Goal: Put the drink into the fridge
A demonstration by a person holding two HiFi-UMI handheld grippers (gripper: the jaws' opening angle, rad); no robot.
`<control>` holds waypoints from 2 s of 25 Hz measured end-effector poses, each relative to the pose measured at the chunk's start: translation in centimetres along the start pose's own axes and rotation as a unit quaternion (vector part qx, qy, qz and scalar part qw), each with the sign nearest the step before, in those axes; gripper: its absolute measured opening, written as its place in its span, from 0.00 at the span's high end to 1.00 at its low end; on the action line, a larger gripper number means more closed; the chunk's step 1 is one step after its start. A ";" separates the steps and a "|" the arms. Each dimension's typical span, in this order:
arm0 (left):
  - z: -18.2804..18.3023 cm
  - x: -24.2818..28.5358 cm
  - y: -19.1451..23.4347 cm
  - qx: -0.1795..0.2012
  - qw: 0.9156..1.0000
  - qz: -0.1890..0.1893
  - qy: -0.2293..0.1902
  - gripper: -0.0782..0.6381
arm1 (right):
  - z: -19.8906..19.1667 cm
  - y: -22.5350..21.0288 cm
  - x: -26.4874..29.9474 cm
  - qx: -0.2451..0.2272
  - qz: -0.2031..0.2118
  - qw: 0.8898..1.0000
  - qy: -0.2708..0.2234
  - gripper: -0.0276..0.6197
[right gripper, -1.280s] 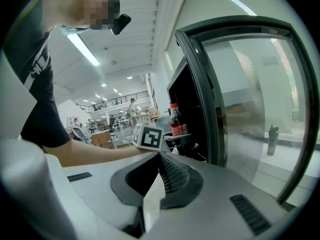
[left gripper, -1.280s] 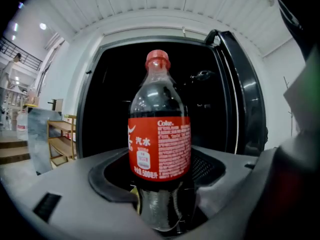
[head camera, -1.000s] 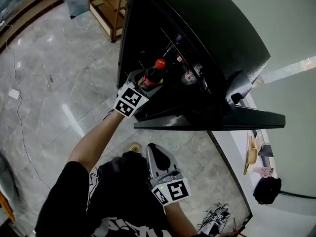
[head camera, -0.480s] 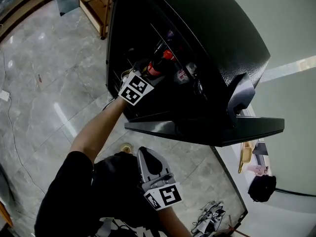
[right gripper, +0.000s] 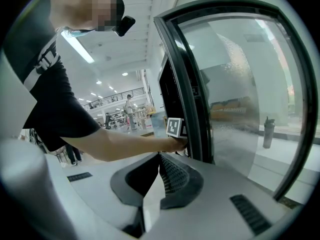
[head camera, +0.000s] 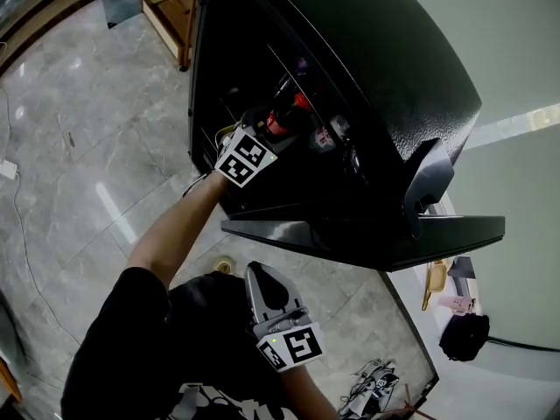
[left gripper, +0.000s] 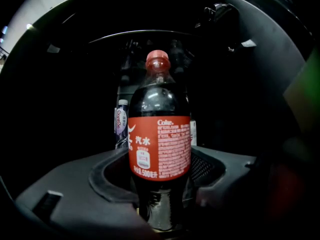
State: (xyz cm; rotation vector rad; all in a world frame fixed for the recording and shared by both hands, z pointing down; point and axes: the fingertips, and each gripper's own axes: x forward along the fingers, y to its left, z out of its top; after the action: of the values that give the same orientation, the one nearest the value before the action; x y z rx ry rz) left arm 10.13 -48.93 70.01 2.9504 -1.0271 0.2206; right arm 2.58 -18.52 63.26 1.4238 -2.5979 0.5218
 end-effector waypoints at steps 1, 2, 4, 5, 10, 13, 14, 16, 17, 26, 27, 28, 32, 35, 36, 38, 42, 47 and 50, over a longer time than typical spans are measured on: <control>-0.1 -0.1 0.0 -0.002 1.000 0.002 0.003 0.45 | 0.0 -0.1 0.0 0.001 -0.001 1.000 -0.001 0.92; 0.0 -0.3 0.1 -0.004 1.000 0.005 0.005 0.45 | 0.1 -0.2 -0.1 0.001 -0.001 1.000 -0.001 0.92; 0.5 -0.8 0.3 -0.010 1.000 0.012 0.002 0.45 | 0.4 -0.5 -0.3 0.000 -0.001 1.000 -0.002 0.92; 0.8 -1.1 0.3 -0.013 1.000 0.014 0.000 0.45 | 0.6 -0.5 -0.5 -0.001 -0.001 1.000 -0.002 0.92; 2.8 -4.7 -0.2 -0.024 1.000 0.018 -0.003 0.45 | 1.5 -0.6 -1.6 -0.004 -0.002 1.000 0.003 0.92; 4.0 -7.8 -1.3 -0.032 0.999 0.014 0.005 0.45 | 2.3 -0.1 -2.4 -0.007 -0.001 1.000 0.010 0.92; 4.5 -9.1 -1.6 -0.035 0.999 0.015 0.008 0.45 | 2.6 0.1 -2.8 -0.007 0.001 1.000 0.012 0.92; 5.5 -11.8 -2.3 -0.042 0.999 0.020 0.013 0.45 | 3.3 0.5 -3.4 -0.004 0.003 1.000 0.015 0.92; 6.0 -13.2 -2.6 -0.048 0.998 0.024 0.015 0.45 | 3.7 0.8 -3.7 -0.003 0.004 1.000 0.015 0.92; 11.8 -26.3 -5.0 -0.097 0.991 0.081 0.031 0.45 | 8.2 5.0 -6.2 -0.007 0.042 0.999 0.020 0.92; 12.5 -27.3 -5.4 -0.098 0.991 0.086 0.031 0.45 | 8.7 5.4 -6.4 -0.010 0.047 0.999 0.020 0.92; 13.3 -28.3 -5.7 -0.099 0.990 0.091 0.031 0.45 | 9.1 5.7 -6.6 -0.012 0.052 0.998 0.020 0.92; 16.2 -31.3 -6.5 -0.105 0.987 0.116 0.018 0.48 | 10.8 6.8 -7.1 -0.025 0.070 0.997 0.017 0.92; 18.1 -33.1 -7.6 -0.115 0.985 0.127 0.005 0.58 | 12.0 7.4 -7.7 -0.034 0.079 0.996 0.014 0.92; 18.7 -33.6 -8.1 -0.120 0.984 0.131 0.001 0.63 | 12.3 7.5 -7.9 -0.037 0.082 0.996 0.013 0.92; 19.7 -34.4 -9.2 -0.126 0.982 0.140 -0.004 0.77 | 12.9 7.3 -8.5 -0.041 0.087 0.995 0.012 0.92; 21.3 -35.7 -11.5 -0.127 0.982 0.137 0.002 0.88 | 14.2 7.1 -9.4 -0.055 0.094 0.994 0.004 0.92; 22.7 -39.1 -14.3 -0.117 0.983 0.140 0.017 0.88 | 15.3 6.5 -10.7 -0.057 0.098 0.994 0.001 0.92; 23.0 -41.4 -15.1 -0.127 0.979 0.156 0.022 0.88 | 15.6 6.3 -11.2 -0.059 0.106 0.993 0.005 0.92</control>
State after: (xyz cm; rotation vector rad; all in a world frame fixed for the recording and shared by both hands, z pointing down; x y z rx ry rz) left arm -9.67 -12.76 42.19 2.5383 -1.3941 0.1436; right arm 4.16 -12.21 44.16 1.1133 -2.7377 0.3892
